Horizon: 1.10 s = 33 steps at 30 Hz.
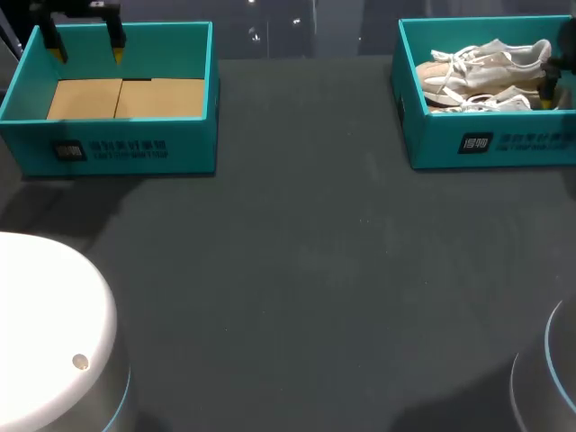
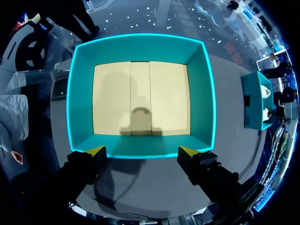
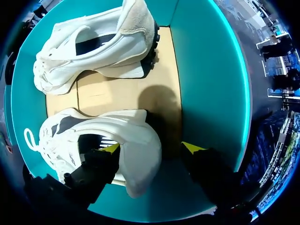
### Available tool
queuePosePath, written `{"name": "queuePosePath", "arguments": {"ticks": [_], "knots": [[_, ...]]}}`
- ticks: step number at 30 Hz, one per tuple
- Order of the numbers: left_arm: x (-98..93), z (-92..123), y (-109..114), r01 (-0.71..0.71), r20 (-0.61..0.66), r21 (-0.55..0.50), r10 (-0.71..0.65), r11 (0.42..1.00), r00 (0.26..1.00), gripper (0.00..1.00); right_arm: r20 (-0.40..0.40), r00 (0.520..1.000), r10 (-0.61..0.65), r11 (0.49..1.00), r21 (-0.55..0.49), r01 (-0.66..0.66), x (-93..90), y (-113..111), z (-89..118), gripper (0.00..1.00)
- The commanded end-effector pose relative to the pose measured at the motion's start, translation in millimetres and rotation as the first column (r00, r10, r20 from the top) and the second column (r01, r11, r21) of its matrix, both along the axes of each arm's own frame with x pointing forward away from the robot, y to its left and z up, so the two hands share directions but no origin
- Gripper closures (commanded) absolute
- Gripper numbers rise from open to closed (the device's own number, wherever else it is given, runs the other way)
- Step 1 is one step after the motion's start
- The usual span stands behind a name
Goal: Take the shoe out of the shoebox, open the shoe tongue, remove and reinsert the insole, then place the shoe into the shoebox
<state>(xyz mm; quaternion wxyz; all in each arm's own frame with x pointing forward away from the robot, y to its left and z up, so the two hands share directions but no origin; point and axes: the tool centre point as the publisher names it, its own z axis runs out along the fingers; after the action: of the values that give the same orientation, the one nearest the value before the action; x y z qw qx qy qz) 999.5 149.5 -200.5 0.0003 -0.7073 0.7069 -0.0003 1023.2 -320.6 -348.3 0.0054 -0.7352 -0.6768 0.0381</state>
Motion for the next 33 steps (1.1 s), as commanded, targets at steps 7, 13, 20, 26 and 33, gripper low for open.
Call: {"name": "queuePosePath", "arguments": {"ticks": [7, 13, 20, 26, 33], "knots": [[0.1, 0, 0, 0.0, 0.0, 0.0, 0.0, 1.0, 1.0, 0.0, -0.007, 1.0, 0.023, 1.0, -0.008, -0.023, -2.9, 0, -7, 0.4], [0.1, 0, 0, 0.0, 0.0, 0.0, 0.0, 1.0, 1.0, 0.0, -0.025, 0.999, 0.027, 0.999, -0.015, -0.028, -1.8, 1, -11, 0.57], [0.1, 0, 0, 0.0, 0.0, 0.0, 0.0, 1.0, 1.0, 0.0, -0.033, 0.999, 0.019, 1.0, -0.022, -0.019, -1.7, 2, -13, 1.0], [0.1, 0, 0, 0.0, 0.0, 0.0, 0.0, 1.0, 1.0, 0.0, -0.034, 0.999, -0.014, 0.999, -0.036, 0.012, -0.8, 4, -9, 1.0], [0.1, 0, 0, 0.0, 0.0, 0.0, 0.0, 1.0, 1.0, 0.0, -0.029, 0.997, -0.071, 0.997, -0.019, 0.07, 3.6, -1, 2, 1.0]]}}
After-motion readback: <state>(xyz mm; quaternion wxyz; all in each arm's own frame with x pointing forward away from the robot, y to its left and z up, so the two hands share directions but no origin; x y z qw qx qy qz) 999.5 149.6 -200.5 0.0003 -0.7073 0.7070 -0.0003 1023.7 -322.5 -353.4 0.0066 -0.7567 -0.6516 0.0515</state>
